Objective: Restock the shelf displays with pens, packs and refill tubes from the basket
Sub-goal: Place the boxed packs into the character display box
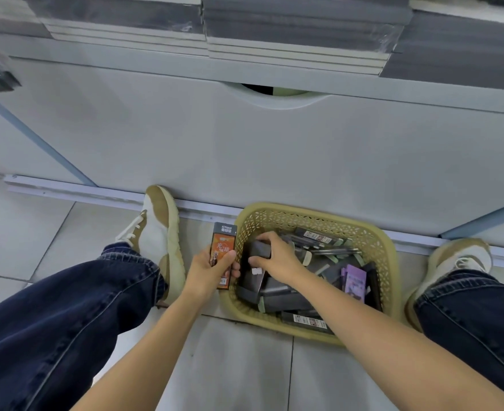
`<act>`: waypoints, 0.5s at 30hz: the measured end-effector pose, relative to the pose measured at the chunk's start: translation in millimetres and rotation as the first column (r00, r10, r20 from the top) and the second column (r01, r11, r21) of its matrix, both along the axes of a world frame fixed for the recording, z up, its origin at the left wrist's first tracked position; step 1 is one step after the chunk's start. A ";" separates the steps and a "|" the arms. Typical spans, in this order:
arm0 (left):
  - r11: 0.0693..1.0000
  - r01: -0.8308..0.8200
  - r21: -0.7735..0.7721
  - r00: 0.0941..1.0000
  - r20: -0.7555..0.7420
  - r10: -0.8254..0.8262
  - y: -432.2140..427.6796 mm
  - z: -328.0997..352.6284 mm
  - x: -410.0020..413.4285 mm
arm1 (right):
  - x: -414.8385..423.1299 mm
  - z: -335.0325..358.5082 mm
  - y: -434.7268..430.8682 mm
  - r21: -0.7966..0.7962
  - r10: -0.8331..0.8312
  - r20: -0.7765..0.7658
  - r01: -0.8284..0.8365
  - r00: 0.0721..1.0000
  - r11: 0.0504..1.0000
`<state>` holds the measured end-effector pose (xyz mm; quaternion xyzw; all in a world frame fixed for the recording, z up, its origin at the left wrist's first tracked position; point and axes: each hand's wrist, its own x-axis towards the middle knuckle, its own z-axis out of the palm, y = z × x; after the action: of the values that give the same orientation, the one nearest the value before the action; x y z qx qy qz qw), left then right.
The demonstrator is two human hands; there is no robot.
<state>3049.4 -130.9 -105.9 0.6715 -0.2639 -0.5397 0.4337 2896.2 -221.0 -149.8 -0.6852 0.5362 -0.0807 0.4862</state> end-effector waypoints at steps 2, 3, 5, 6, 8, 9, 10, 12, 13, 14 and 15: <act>1.000 0.015 0.007 1.000 0.013 -0.015 -0.9 -1.0 0.3 | -13.4 1.2 3.6 0.084 0.019 0.035 -0.021 0.999 0.996; 1.000 0.020 0.008 1.000 0.013 -0.020 -1.2 -0.3 0.0 | -20.5 3.5 2.9 0.095 0.009 0.050 -0.014 0.999 0.995; 1.000 0.004 0.001 1.000 0.002 -0.004 -1.3 3.2 -2.3 | -34.9 12.9 -3.1 0.095 -0.038 0.082 0.030 0.996 0.995; 1.000 -0.012 -0.004 1.000 -0.002 0.012 -1.2 5.6 -4.1 | -41.1 20.4 -7.6 0.126 -0.073 0.112 0.059 0.991 0.990; 1.000 -0.030 -0.008 0.999 -0.022 0.030 -1.3 12.3 -11.3 | -50.8 40.0 -15.8 0.235 -0.139 0.216 0.087 0.967 0.968; 1.000 -0.022 -0.003 0.999 -0.047 0.022 -1.8 15.9 -16.8 | -54.0 49.3 -18.6 0.279 -0.158 0.280 0.077 0.947 0.957; 1.000 -0.004 0.011 0.997 -0.082 0.005 -2.3 19.1 -23.1 | -56.1 58.3 -19.7 0.302 -0.164 0.335 0.058 0.928 0.951; 0.998 0.036 0.054 0.981 -0.194 -0.025 -2.4 28.7 -37.5 | -56.3 75.7 -15.2 0.294 -0.140 0.414 0.013 0.900 0.956; 0.996 0.057 0.071 0.964 -0.262 -0.037 -1.8 34.3 -44.5 | -55.3 82.8 -10.7 0.274 -0.127 0.434 0.004 0.892 0.962; 0.994 0.079 0.082 0.943 -0.328 -0.048 -0.5 39.2 -50.4 | -54.7 89.2 -5.4 0.244 -0.118 0.448 0.006 0.886 0.970; 0.991 0.103 0.089 0.920 -0.388 -0.060 1.4 43.8 -55.6 | -54.4 93.6 -0.1 0.204 -0.105 0.455 0.012 0.884 0.979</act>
<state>2993.8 -129.5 -62.0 0.5637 -0.1721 -0.6918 0.4173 2841.8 -221.0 -56.2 -0.5784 0.4304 -0.2035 0.6624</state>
